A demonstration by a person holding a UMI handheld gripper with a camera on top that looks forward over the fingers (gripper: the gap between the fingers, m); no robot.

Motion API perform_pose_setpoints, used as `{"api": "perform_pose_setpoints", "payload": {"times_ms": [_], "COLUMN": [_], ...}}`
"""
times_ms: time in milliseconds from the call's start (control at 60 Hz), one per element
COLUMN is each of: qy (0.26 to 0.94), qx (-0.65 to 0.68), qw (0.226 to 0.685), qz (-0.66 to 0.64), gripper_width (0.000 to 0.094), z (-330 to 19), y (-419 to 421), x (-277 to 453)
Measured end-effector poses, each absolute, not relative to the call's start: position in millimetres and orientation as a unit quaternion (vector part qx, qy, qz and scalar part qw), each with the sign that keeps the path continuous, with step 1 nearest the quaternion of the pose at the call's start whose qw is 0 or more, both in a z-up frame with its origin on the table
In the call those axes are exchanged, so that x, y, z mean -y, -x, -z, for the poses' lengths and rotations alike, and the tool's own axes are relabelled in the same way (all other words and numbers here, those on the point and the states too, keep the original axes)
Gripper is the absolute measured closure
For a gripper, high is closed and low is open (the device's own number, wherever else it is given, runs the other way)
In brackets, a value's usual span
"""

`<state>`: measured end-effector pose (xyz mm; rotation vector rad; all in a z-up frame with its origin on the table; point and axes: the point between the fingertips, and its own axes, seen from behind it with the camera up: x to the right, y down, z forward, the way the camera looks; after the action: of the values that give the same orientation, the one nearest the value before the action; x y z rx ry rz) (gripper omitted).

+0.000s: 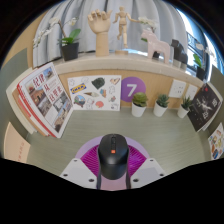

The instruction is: Arrange mouse

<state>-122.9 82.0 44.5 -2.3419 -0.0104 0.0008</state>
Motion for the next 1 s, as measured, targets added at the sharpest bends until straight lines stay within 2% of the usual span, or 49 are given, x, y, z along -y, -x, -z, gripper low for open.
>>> {"api": "perform_pose_setpoints", "payload": {"times_ms": [183,300,483,583,650,717,900,1000], "qy": [0.939,0.935,0.935,0.937,0.942,0.941,0.922,0.911], "qx": [0.015,0.005,0.004,0.014,0.027,0.041,0.037,0.025], "qw": [0.342,0.354,0.354,0.346,0.334,0.335,0.386,0.412], "qz": [-0.025,-0.019,-0.015,-0.04,-0.022,-0.015,0.0,0.003], "gripper_width": [0.0588,0.0553,0.041,0.0194,0.0116,0.0085,0.0083,0.0085], "z": [13,14,15,12,8,-17,-124,-169], "y": [130,130,131,141,137,138,137,143], "x": [-58,-59,-59,-54,-43,-30,18,49]}}
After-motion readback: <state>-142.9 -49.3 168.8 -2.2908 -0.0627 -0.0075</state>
